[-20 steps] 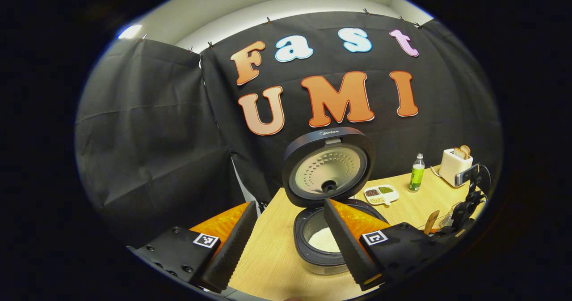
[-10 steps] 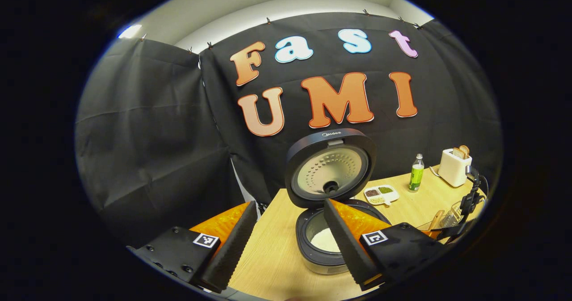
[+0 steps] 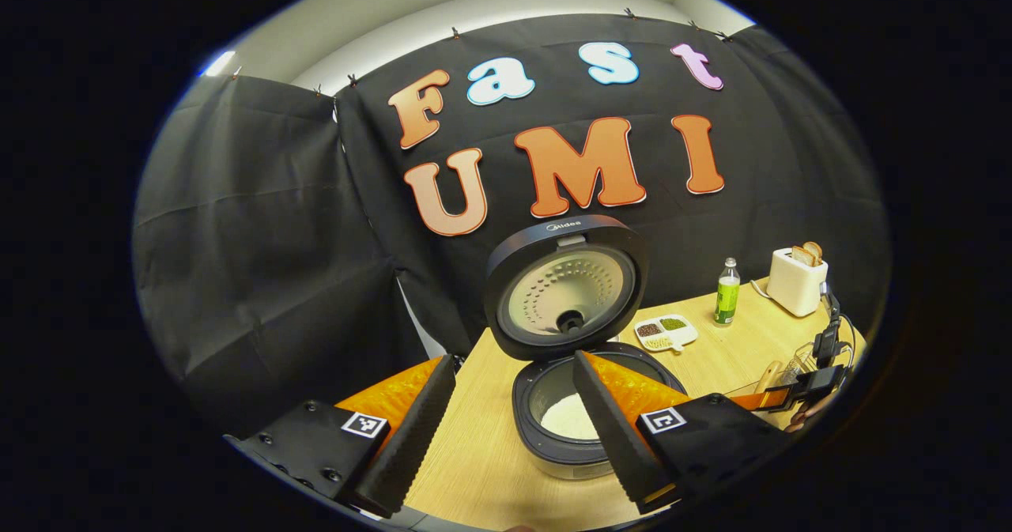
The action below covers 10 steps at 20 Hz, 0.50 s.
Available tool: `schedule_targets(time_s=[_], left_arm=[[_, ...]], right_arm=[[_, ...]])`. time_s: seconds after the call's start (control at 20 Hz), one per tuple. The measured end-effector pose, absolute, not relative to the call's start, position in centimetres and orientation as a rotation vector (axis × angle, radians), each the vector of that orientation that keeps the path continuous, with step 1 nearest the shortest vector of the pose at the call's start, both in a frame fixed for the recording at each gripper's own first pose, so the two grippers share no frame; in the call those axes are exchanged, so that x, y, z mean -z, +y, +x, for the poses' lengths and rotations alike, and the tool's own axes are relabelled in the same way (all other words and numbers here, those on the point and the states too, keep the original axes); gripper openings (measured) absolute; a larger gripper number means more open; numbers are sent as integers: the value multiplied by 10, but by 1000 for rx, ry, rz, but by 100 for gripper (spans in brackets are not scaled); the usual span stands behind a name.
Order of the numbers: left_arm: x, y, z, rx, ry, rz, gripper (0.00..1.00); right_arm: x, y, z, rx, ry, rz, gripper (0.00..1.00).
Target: Close the left gripper, press the button to open the rice cooker; take a wooden spoon from the chopstick holder with the right hand, scoop a spoonful of rice and pour it into the rice cooker, then put the wooden spoon back into the chopstick holder.
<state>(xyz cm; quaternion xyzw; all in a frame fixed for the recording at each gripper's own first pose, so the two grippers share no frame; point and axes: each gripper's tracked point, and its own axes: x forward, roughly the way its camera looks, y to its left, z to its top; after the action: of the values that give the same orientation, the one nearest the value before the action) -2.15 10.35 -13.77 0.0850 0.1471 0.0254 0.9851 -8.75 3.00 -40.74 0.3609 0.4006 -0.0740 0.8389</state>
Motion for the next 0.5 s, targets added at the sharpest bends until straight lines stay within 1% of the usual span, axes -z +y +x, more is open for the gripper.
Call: schedule_targets(time_s=[0.5], left_arm=[[134,74,-14,-40,274,150,94]], right_arm=[[352,-8,-73,89,751,1017,8]])
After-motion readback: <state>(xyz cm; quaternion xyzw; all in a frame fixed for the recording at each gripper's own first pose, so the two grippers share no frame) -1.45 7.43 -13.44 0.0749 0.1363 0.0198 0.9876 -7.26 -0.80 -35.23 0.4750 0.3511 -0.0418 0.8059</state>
